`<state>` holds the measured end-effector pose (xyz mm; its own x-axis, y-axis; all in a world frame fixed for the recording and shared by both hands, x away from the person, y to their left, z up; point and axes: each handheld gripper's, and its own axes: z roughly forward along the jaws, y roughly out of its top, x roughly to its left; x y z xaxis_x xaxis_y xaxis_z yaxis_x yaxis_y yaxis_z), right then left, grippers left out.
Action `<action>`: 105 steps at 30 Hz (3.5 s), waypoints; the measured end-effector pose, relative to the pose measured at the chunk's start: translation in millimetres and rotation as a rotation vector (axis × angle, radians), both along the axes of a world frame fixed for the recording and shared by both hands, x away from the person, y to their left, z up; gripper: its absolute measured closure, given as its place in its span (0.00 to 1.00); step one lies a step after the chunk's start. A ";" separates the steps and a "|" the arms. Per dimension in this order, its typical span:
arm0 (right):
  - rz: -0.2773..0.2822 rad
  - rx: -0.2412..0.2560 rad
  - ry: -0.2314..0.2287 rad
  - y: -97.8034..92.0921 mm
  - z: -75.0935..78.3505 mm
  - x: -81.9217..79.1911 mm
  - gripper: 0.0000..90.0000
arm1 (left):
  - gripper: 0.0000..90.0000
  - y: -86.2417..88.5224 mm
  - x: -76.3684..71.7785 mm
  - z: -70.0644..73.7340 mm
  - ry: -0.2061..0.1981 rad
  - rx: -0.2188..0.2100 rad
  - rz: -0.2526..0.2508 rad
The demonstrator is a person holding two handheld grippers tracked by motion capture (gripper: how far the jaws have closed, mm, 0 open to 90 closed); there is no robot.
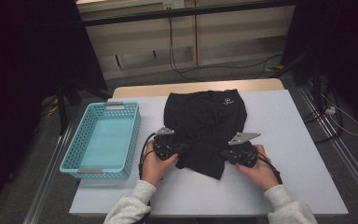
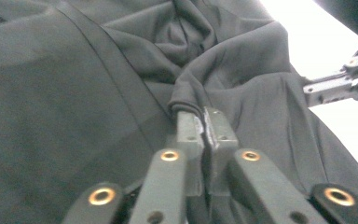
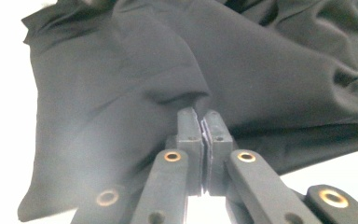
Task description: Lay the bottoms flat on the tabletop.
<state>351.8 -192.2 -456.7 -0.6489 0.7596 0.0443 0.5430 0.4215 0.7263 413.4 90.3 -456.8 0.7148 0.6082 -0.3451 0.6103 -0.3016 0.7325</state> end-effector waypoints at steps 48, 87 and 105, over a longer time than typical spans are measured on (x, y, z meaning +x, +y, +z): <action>-0.237 0.087 -0.114 -58.9 17.2 -94.6 0.20 | 0.48 -8.3 -66.0 8.3 -0.120 0.134 -0.080; -0.235 0.059 -0.090 -38.5 6.7 -79.8 0.41 | 0.99 23.1 -30.7 18.8 0.006 -0.053 0.038; -0.133 0.014 -0.021 1.9 -4.1 -62.0 0.87 | 0.99 15.9 -36.6 16.5 0.008 -0.036 0.012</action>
<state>289.9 -190.3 -460.8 -0.5431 0.8386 0.0425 0.5779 0.3366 0.7434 376.7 106.2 -440.3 0.7044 0.6039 -0.3730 0.6199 -0.2673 0.7378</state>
